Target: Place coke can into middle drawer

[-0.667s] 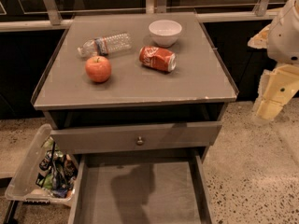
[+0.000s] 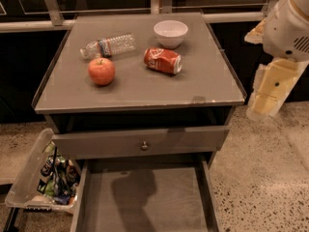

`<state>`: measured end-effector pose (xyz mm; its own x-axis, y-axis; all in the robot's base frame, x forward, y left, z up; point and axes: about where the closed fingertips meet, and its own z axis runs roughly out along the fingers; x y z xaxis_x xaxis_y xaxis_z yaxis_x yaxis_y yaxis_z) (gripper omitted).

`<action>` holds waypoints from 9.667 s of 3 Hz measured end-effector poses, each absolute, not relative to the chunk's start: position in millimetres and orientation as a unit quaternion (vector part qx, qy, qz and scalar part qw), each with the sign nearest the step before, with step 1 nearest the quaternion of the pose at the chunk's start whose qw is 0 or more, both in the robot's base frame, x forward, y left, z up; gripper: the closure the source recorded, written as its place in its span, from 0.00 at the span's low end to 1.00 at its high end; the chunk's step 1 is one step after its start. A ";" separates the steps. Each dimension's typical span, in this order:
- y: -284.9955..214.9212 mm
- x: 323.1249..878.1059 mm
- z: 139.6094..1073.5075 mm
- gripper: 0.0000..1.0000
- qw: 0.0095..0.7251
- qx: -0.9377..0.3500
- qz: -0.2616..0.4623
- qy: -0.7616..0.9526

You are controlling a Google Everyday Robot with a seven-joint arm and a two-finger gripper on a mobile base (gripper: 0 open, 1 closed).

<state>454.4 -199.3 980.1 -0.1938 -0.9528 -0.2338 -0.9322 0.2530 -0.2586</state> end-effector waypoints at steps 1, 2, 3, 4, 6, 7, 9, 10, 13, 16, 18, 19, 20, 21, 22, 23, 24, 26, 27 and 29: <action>-161.2 484.8 989.9 0.00 0.211 -0.620 -0.018 0.756; -121.5 518.5 1004.1 0.00 0.265 -0.619 0.015 0.739; -90.0 536.8 1021.0 0.00 0.329 -0.615 0.048 0.715; -89.9 536.8 1021.0 0.00 0.329 -0.615 0.048 0.715; -83.7 555.1 1003.7 0.00 0.348 -0.627 0.034 0.697; -81.1 589.9 981.6 0.00 0.372 -0.632 0.037 0.679; -80.6 670.4 920.5 0.00 0.419 -0.593 0.108 0.679; -81.3 697.3 891.0 0.00 0.416 -0.569 0.137 0.696; -75.8 721.9 850.7 0.43 0.398 -0.536 0.174 0.724; -71.9 714.0 855.6 1.00 0.385 -0.556 0.173 0.716; -93.0 658.3 892.7 1.00 0.387 -0.600 0.159 0.681; -117.4 617.2 907.4 1.00 0.398 -0.599 0.142 0.681; -146.0 565.8 921.8 1.00 0.420 -0.552 0.120 0.710; -166.9 520.7 916.7 1.00 0.446 -0.493 0.110 0.739; -183.6 475.2 898.5 1.00 0.459 -0.456 0.120 0.753; -175.9 480.0 898.3 1.00 0.459 -0.464 0.119 0.749; -157.0 481.2 862.1 1.00 0.443 -0.460 0.126 0.759; -141.2 453.9 735.2 1.00 0.405 -0.455 0.113 0.785; -154.5 451.9 681.5 1.00 0.404 -0.445 0.098 0.793; -168.0 460.8 642.0 1.00 0.405 -0.426 0.096 0.803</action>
Offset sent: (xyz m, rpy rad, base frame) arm 0.1068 0.1273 0.0427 0.3367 -0.1483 0.1208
